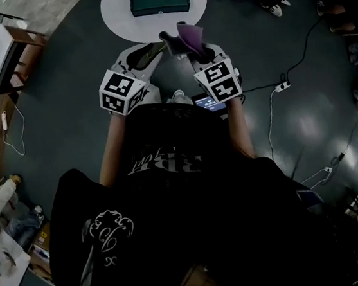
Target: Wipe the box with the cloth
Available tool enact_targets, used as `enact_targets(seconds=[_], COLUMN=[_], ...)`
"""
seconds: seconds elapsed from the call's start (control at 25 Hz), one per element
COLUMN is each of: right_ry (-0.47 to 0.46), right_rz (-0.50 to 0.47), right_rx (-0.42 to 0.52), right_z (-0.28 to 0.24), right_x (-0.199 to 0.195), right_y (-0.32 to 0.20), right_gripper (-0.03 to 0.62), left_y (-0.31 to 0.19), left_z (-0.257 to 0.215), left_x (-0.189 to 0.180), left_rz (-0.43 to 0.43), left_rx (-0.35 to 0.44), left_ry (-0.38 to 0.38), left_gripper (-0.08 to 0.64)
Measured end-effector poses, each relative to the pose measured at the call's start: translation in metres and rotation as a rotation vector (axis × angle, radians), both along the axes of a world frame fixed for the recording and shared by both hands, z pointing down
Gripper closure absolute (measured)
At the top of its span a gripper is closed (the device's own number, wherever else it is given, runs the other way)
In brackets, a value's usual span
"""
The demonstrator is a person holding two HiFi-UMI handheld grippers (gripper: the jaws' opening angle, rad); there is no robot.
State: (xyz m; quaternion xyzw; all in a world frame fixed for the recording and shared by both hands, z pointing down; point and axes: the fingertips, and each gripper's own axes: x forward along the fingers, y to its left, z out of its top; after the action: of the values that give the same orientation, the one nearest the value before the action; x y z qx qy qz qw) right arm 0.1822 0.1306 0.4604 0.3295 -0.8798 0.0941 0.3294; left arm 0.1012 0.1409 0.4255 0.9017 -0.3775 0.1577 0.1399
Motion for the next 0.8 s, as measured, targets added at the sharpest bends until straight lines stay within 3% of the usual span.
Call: enact_targets(seconds=[0.44, 0.8], right_ry=[-0.053, -0.058], right_rz=[0.134, 0.224], right_rx=[0.002, -0.014], right_z=[-0.012, -0.013], right_x=[0.013, -0.033], right_y=[0.01, 0.036], right_gripper=[0.535, 0.535], left_y=[0.011, 0.036], left_z=[-0.005, -0.007], left_x=[0.007, -0.047], left_rz=[0.118, 0.168], left_rx=[0.024, 0.025], left_ry=[-0.031, -0.012], left_gripper=[0.43, 0.43])
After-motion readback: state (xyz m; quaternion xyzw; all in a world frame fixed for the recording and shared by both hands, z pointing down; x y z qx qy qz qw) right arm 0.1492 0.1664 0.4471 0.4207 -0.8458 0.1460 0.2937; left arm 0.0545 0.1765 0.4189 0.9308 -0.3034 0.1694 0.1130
